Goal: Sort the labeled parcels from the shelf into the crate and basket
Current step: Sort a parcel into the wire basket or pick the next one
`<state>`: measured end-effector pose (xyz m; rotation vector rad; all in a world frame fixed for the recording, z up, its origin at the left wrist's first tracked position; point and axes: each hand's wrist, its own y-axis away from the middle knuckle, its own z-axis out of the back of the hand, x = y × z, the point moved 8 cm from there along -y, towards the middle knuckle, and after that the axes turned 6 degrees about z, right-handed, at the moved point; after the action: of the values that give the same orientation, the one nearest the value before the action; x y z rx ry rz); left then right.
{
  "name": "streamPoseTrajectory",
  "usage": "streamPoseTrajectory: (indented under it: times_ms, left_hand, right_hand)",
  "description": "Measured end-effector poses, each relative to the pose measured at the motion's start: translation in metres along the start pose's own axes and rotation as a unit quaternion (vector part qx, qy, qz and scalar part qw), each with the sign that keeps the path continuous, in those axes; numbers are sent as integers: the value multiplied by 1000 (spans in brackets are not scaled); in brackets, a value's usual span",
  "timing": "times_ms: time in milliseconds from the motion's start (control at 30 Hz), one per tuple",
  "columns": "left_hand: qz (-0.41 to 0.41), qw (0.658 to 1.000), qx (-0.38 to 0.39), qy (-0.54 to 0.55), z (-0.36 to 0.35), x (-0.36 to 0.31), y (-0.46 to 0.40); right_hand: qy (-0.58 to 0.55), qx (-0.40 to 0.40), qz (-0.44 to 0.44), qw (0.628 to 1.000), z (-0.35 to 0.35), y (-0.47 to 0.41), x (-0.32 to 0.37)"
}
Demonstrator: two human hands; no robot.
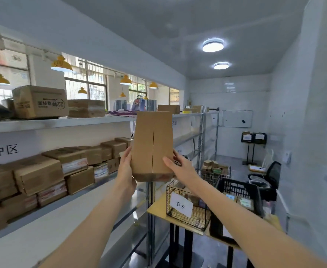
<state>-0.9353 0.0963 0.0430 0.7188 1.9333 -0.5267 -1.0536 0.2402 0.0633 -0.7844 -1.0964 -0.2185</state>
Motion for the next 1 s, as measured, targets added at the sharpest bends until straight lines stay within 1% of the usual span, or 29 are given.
streamPoseTrajectory:
  times_ms: [67,133,167,200,267,333,400,467,533,600,700,800,900,1000]
  left_hand:
    - [29,999,16,8,-11,19,-16]
    - [74,996,32,25,-19,39,-31]
    - [85,995,41,18,-24,46,-38]
    - [84,996,42,3,-28,51,-45]
    - [76,996,14,-34,-29,61,-64]
    - [60,997,-19,-53,-23,70,-88]
    - [46,995,-29,-83,-23,74,-113]
    - [37,993,-9,-115,-27,78,-138]
    - [33,991,22,-127,-32,83,-164]
    - [32,991,30,-127,-32,88,-194]
    - [44,991,52,-117,-36,99,-237]
    - [37,983,91,-153,-43,104,-271]
    - [37,975,117,-184,-52,112,-298]
    - [75,976,135,-150,-61,126,-326]
  right_hand:
    - [-18,-27,-7,999,24,-6,-14]
    - [-42,-38,-7,998,41,-11,-26]
    - [-50,-43,-8,998,49,-14,-34]
    - [-58,-47,-11,997,56,-18,-42]
    - [-51,-59,-8,997,69,-27,-58]
    - [-14,-64,-4,998,79,-39,-74]
    - [32,-72,-8,997,87,-53,-88]
    - [59,-79,-22,995,92,-70,-104]
    - [79,-79,-43,993,93,-92,-120]
    - [100,-88,-71,989,94,-114,-134]
    - [101,-99,-125,982,96,-143,-153]
    - [106,-86,-152,979,98,-167,-176]
    - [88,-128,-169,973,108,-184,-197]
    - [105,-165,-180,964,117,-199,-215]
